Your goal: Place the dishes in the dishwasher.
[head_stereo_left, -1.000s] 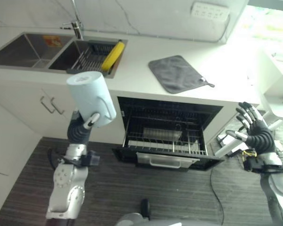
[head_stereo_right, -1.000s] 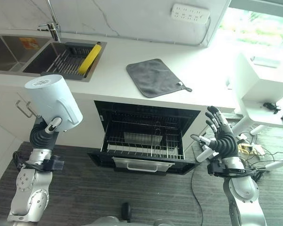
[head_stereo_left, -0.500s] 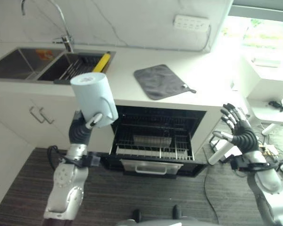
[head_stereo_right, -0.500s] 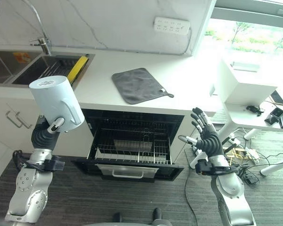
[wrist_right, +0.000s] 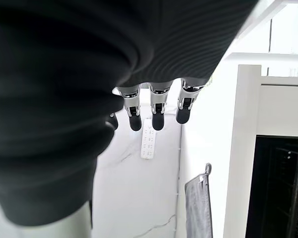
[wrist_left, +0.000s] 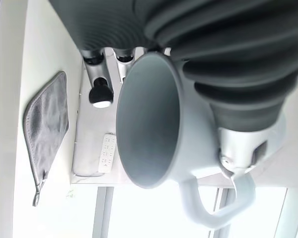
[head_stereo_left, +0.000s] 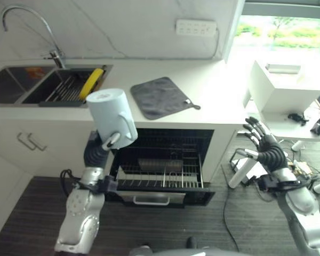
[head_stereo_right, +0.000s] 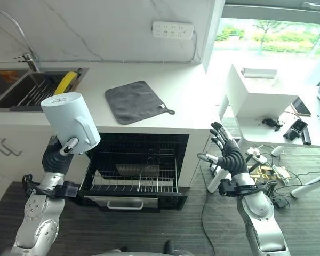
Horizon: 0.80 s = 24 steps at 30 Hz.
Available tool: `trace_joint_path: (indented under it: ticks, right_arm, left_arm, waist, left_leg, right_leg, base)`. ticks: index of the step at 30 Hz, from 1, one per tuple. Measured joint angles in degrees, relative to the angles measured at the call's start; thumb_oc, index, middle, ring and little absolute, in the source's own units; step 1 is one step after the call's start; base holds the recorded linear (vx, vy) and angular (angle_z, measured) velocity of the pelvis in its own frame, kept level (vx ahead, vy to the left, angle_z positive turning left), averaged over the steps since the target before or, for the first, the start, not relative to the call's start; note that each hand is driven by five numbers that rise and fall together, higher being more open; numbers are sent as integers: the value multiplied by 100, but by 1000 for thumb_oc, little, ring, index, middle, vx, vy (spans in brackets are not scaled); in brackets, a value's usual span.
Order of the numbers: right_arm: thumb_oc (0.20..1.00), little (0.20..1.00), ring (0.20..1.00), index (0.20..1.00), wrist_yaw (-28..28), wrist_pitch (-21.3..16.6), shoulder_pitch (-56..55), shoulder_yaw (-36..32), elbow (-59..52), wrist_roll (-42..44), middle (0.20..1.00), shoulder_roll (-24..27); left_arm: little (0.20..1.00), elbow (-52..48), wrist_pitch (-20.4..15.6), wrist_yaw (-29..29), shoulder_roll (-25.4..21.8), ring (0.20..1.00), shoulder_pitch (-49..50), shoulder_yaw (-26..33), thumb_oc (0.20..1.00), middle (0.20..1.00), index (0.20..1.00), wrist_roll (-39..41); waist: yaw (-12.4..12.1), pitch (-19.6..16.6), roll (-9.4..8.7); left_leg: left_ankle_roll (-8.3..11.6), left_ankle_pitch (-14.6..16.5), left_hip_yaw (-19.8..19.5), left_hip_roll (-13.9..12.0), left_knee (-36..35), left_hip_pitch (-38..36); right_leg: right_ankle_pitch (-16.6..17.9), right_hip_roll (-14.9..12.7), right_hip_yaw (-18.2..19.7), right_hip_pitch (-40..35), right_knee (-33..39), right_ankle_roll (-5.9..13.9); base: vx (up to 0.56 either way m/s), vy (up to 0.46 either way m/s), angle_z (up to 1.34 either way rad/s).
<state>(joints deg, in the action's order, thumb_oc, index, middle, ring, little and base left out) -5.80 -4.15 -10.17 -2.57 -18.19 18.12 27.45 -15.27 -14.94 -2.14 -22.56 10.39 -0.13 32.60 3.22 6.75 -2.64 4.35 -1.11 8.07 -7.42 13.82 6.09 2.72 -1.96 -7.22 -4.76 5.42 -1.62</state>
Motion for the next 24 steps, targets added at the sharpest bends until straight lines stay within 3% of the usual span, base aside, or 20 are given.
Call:
trace_joint_path:
  ticks: [1, 3, 5, 8, 10, 11, 13, 18, 19, 21, 22, 24]
  right_arm:
    - [1000, 1000, 1000, 1000, -12, -2, 14, -37, 4, 0, 1000, 3]
    - [1000, 1000, 1000, 1000, -22, 2, 24, -44, 43, 0, 1000, 4]
    - [1000, 1000, 1000, 1000, -117, 11, 2, -67, 73, 0, 1000, 94]
    - [1000, 1000, 1000, 1000, -100, 8, 30, -90, 70, 2, 1000, 270]
    - [1000, 1000, 1000, 1000, -63, 45, -72, -91, -52, 7, 1000, 193]
    - [1000, 1000, 1000, 1000, -58, 61, -83, -63, -121, 5, 1000, 115]
    - [1000, 1000, 1000, 1000, -53, 143, -82, -11, -185, 0, 1000, -149]
    - [1000, 1000, 1000, 1000, -80, 204, -128, -22, -209, 4, 1000, -229]
    - [1000, 1000, 1000, 1000, -97, 201, -138, 31, -210, 5, 1000, -308]
    - [1000, 1000, 1000, 1000, -116, 198, -60, 157, -185, 58, 1000, -322]
    - [1000, 1000, 1000, 1000, -124, 196, 129, 215, -31, 149, 1000, -321]
    - [1000, 1000, 1000, 1000, -114, 204, 327, 261, 162, 335, 1000, -326]
  left_arm:
    - [200, 5, -52, -58, 3, 200, -8, 1, 200, 200, 200, -2]
    - [200, 38, -84, -75, 15, 200, -60, 2, 200, 200, 200, -5]
    - [200, 241, -125, -92, 25, 200, -142, 4, 200, 200, 200, -5]
    - [200, 250, -265, -93, 92, 200, -194, 4, 200, 200, 200, -62]
    - [200, 237, -262, -89, 85, 200, -399, -4, 200, 200, 200, -135]
    - [200, 211, -267, -111, 58, 200, -566, -2, 200, 200, 200, -181]
    - [200, 155, -248, -135, -110, 200, -747, -2, 200, 200, 200, -188]
    - [200, 132, -87, -125, -307, 200, -749, 19, 200, 200, 200, -227]
    - [200, 84, -76, -91, -337, 200, -684, 24, 200, 200, 200, -229]
    - [200, 70, -63, -28, -512, 200, -649, 16, 200, 200, 200, -244]
    - [200, 74, -60, -8, -585, 200, -653, 12, 200, 200, 200, -275]
    - [200, 64, -62, -10, -609, 200, -688, -66, 200, 200, 200, -470]
  waist:
    - [81, -3, 123]
    - [96, 42, 195]
    - [106, 88, 247]
    - [90, 153, 441]
    - [73, 197, 312]
    - [60, 177, 236]
    - [44, 156, 52]
    - [-59, 166, -44]
    - [-83, 183, -117]
    - [-116, 182, -299]
    - [-126, 193, -299]
    - [-127, 158, -389]
  left_leg:
    - [38, -30, 161, -169, -761, -126]
    - [128, -121, 190, -309, -1914, -349]
    - [195, -152, -129, -442, -1931, -329]
    - [154, -224, 18, -398, -1932, -534]
    - [156, -431, 6, -1, -1905, -701]
    - [18, -502, 45, 244, -1934, -741]
    - [-263, -343, 85, 607, -1897, -782]
    - [-572, -196, 321, 626, -1893, -1016]
    - [-580, -186, 382, 624, -1892, -1008]
    - [-568, -177, 503, 609, -1892, -932]
    - [-544, -163, 621, 558, -1894, -908]
    - [-347, -159, 602, 574, -1895, -968]
  right_leg:
    - [-50, 40, -109, 1, 2, 27]
    - [-42, 52, -116, 17, -4, 41]
    - [-39, 52, -101, 1, -2, 78]
    - [-96, 8, 18, -111, -4, 370]
    - [-169, -373, 40, -228, -37, 656]
    - [-209, -628, 34, -244, -181, 803]
    - [-129, -975, 13, -124, -472, 945]
    - [-94, -1075, 104, 461, -1630, 1081]
    - [-82, -1056, 102, 488, -1417, 1080]
    - [100, -1071, -142, 420, -207, 1125]
    - [304, -1104, -337, 455, 11, 1192]
    - [766, -1146, -259, 305, 7, 1227]
  base:
    - [233, 350, 41]
    - [187, 327, 19]
    - [161, 355, 5]
    - [233, 477, -24]
    - [185, 358, -6]
    - [163, 304, 8]
    - [175, 297, 5]
    - [85, 56, -18]
    - [-5, -142, -27]
    - [-29, -162, -37]
    - [-20, -185, -34]
    - [15, -190, -14]
